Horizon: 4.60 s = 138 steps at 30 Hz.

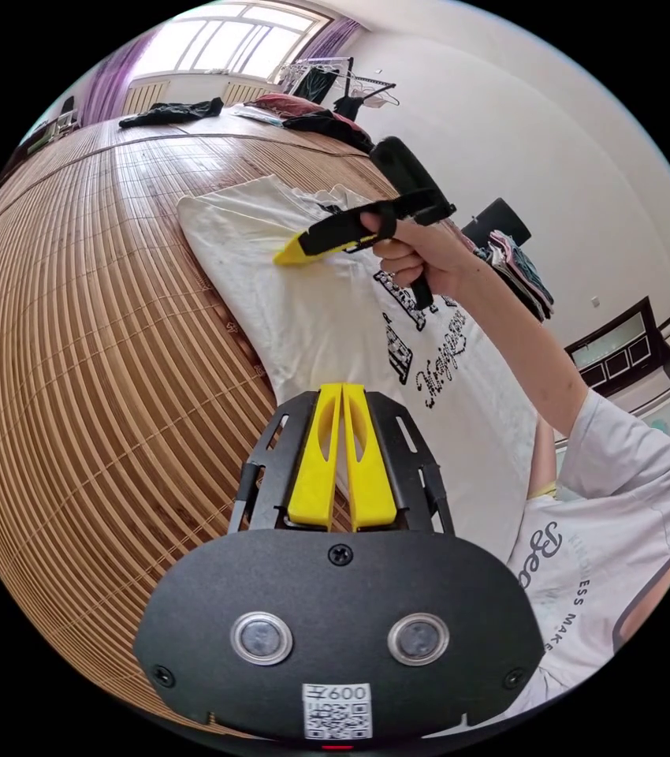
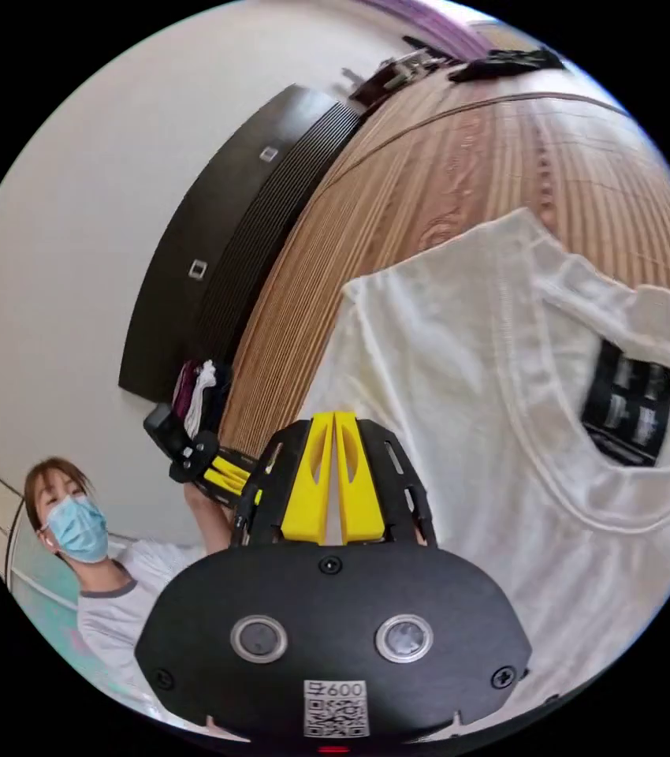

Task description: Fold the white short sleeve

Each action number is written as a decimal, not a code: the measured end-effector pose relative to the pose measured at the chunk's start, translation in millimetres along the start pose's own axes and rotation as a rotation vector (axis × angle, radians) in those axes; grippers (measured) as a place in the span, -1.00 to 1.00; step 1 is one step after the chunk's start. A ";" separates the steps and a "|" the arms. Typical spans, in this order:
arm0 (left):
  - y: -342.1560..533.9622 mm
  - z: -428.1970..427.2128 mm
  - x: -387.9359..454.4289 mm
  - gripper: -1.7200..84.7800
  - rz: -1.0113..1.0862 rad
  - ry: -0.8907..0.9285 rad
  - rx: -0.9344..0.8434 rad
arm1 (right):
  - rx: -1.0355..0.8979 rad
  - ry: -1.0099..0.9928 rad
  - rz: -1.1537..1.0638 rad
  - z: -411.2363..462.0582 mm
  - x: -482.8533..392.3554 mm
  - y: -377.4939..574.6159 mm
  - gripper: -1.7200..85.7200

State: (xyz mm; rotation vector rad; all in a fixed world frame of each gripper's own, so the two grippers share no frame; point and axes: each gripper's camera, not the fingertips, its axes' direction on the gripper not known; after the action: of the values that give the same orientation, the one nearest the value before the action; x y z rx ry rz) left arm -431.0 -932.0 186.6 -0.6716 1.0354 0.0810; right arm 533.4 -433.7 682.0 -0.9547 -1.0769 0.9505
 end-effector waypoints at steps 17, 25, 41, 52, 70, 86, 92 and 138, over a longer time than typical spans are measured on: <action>67.7 -7.2 -74.4 -0.95 -0.004 0.022 0.012 | 0.019 0.178 -0.036 -30.3 -16.5 -7.1 -0.98; 111.9 -1.6 -110.6 -0.95 -0.005 0.025 0.014 | -0.199 -0.106 -0.155 46.4 -26.6 5.5 -0.98; 234.6 43.7 -182.0 -0.95 0.007 -0.009 0.002 | 0.229 0.388 -0.422 -131.3 -84.4 417.3 -0.98; 350.8 89.1 -187.9 -0.94 -0.056 -0.248 0.018 | 0.381 0.772 -0.179 -253.2 -49.0 786.7 -0.98; 652.5 215.8 -84.7 -0.94 -0.066 -0.886 0.384 | 0.644 0.476 -0.229 -247.2 25.1 1029.9 -0.98; 1029.5 388.1 17.8 -0.96 -0.167 -0.948 0.400 | 0.763 0.651 -0.430 -111.3 61.8 1157.6 -0.98; 1116.4 444.1 -19.0 -0.95 -0.130 -1.040 0.408 | 0.673 0.707 -0.476 -90.7 48.6 1172.6 -0.98; 1163.4 444.0 -245.5 -0.95 0.159 -0.897 0.342 | 0.658 0.613 -0.280 -269.7 -222.3 1022.3 -0.76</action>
State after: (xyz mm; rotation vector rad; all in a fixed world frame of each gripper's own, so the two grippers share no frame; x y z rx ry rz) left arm -647.1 301.4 -20.5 -0.1831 0.2179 0.3058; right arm 601.0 -380.9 -395.0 -0.4700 -0.3182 0.6420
